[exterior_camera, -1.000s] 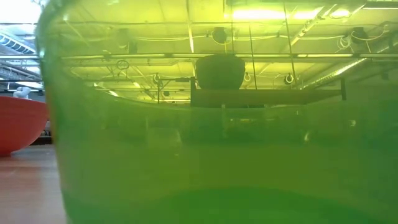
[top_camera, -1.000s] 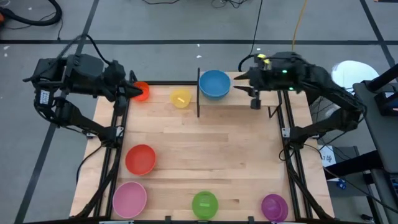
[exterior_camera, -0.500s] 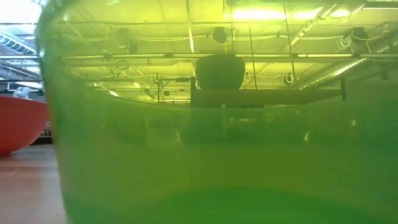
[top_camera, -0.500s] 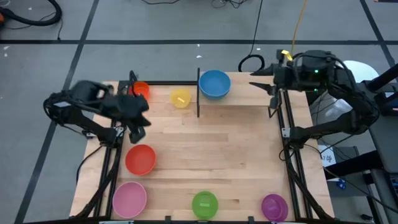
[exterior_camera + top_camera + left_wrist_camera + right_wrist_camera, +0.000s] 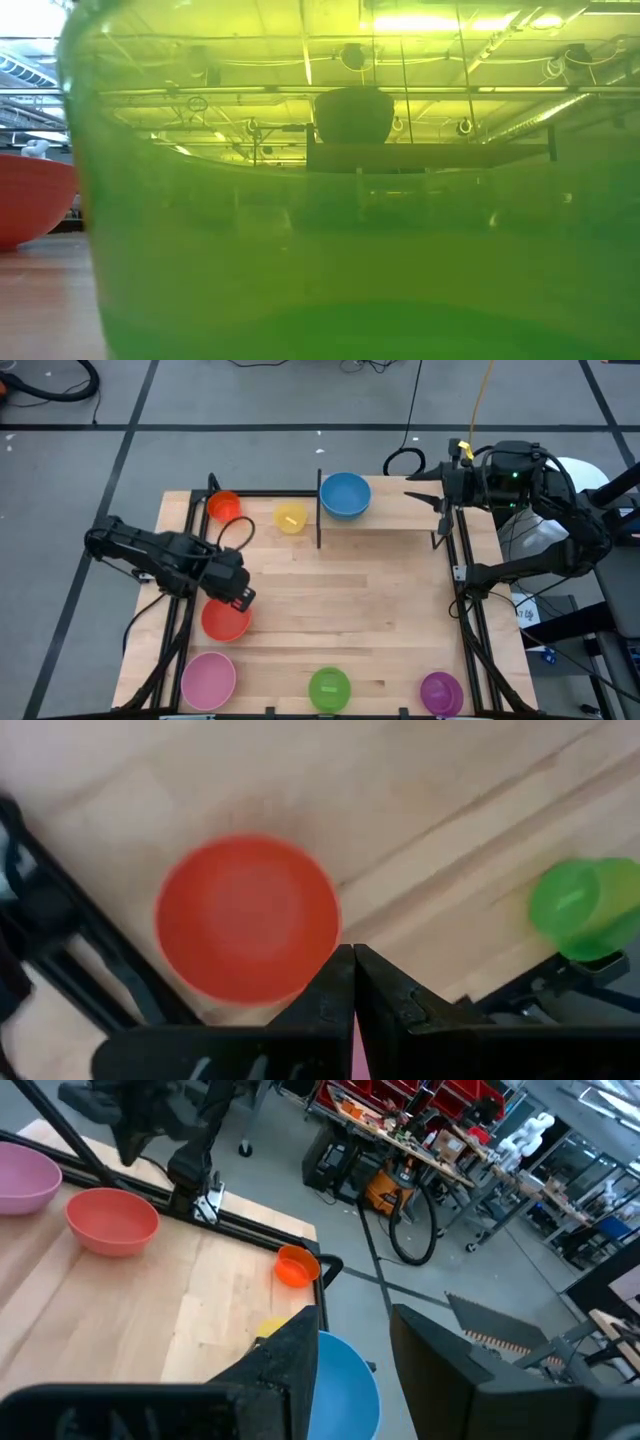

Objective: Place and stack bowls onto a shelf
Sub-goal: Stack the bottom orange bowl on top of the blue bowl on the shelf

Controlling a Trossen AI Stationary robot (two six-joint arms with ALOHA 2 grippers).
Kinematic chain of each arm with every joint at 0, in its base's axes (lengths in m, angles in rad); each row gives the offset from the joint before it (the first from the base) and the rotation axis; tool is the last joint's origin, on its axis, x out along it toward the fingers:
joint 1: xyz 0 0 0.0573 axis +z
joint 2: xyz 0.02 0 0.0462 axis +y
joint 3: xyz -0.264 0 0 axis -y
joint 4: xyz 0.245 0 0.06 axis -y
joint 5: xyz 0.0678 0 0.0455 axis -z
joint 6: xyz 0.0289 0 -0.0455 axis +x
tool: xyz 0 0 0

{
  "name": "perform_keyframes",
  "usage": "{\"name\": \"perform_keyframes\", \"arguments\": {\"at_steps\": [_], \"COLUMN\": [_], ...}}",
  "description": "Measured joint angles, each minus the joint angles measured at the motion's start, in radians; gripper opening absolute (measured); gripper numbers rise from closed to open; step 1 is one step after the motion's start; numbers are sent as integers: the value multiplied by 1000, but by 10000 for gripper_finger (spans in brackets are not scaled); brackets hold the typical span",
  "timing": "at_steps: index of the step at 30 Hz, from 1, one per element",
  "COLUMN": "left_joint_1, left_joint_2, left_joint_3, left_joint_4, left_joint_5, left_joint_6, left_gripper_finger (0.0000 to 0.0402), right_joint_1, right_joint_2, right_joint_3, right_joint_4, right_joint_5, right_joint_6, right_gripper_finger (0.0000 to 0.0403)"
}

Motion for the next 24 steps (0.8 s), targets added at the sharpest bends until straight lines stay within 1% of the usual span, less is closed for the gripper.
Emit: {"name": "perform_keyframes", "arguments": {"at_steps": [6, 15, 20, 24], "left_joint_1": [-8, -6, -8, -22], "left_joint_2": [0, 0, 0, 0], "left_joint_3": [-127, -319, -407, -446], "left_joint_4": [108, 169, 328, 457], "left_joint_5": [4, 124, 176, 183], "left_joint_6": [-15, -81, -112, -90], "left_gripper_finger": [15, 78, 101, 108], "right_joint_1": [0, 0, 0, 0], "right_joint_2": [0, 0, 0, 0], "right_joint_3": [0, 0, 0, 0], "right_joint_4": [26, 37, 37, 37], "right_joint_5": [0, 0, 0, 0], "right_joint_6": [-2, -2, 6, 6], "right_gripper_finger": [118, 118, 118, 118]}}
